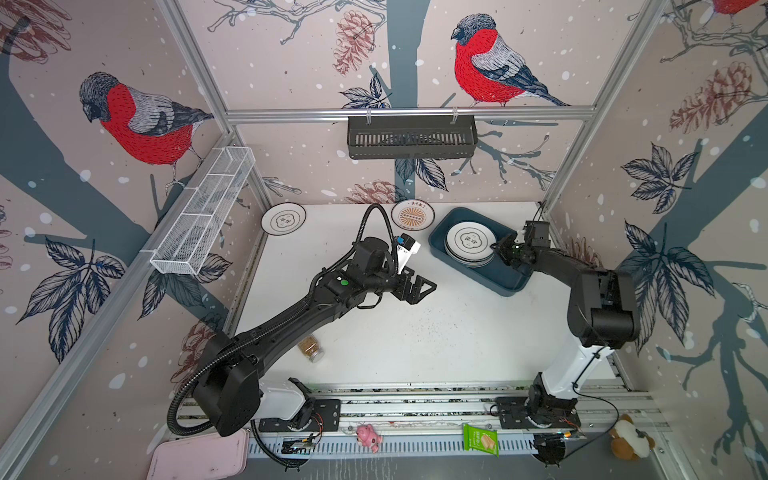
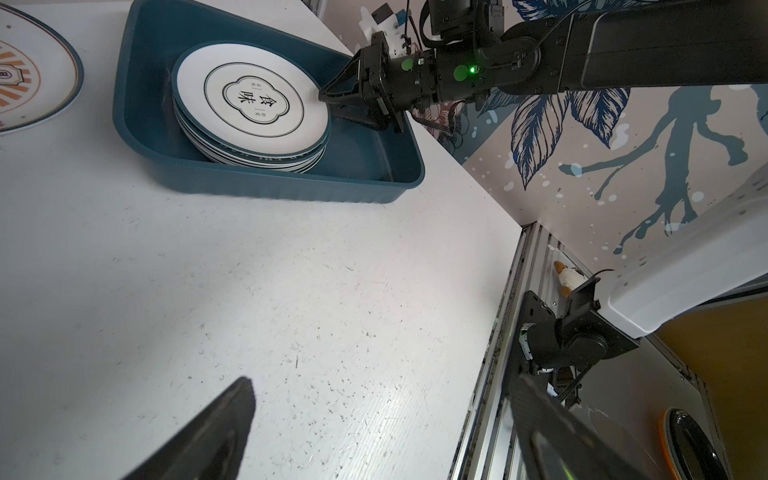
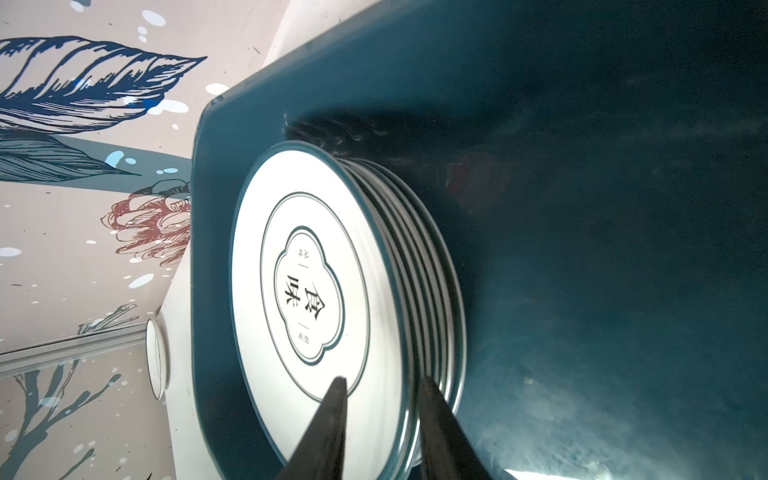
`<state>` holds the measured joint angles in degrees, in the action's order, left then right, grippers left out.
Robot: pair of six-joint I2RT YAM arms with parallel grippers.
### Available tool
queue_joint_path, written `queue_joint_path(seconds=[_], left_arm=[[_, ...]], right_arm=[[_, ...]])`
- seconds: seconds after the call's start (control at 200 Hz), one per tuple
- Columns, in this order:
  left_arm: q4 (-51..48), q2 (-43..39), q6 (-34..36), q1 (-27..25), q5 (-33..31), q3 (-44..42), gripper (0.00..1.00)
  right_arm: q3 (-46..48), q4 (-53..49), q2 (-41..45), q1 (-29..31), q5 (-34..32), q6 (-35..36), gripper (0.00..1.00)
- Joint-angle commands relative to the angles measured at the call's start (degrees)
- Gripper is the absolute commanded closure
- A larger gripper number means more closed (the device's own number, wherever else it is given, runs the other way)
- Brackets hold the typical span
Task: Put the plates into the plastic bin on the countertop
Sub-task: 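Set the cloud-emblem plate upright against the stack and open the right gripper, then raise the right gripper from the bin while the left moves toward the sunburst plate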
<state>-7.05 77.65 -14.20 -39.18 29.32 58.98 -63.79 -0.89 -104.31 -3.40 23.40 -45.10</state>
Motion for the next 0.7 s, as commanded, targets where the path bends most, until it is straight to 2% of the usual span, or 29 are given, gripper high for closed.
queue_joint_path(seconds=[0.0, 0.13, 0.22, 0.475, 0.615, 0.69], left_arm=[[-0.4, 0.1, 1.2, -0.2, -0.5, 0.7, 0.04], [-0.8, 0.3, 1.4, -0.2, -1.0, 0.9, 0.04], [-0.9, 0.4, 1.5, -0.3, -1.3, 0.9, 0.04], [-1.7, 0.4, 2.3, -0.3, -3.7, 1.1, 0.04], [-2.3, 0.7, 3.4, -0.3, -5.2, 1.3, 0.04], [-3.0, 0.8, 4.7, -0.2, -8.3, 1.2, 0.04]], right_arm=[[-0.5, -1.8, 0.3, 0.3, -2.0, 1.3, 0.66], [-0.5, -1.9, 0.4, 0.4, -2.0, 1.5, 0.64], [-0.5, -1.8, 0.8, 0.3, -2.2, 1.8, 0.56], [-0.1, -0.7, 3.0, 1.2, -3.2, 2.6, 0.21], [0.1, -0.3, 5.2, 2.4, -4.9, 4.2, 0.08], [0.3, 0.0, 6.4, 2.7, -5.5, 4.6, 0.05]])
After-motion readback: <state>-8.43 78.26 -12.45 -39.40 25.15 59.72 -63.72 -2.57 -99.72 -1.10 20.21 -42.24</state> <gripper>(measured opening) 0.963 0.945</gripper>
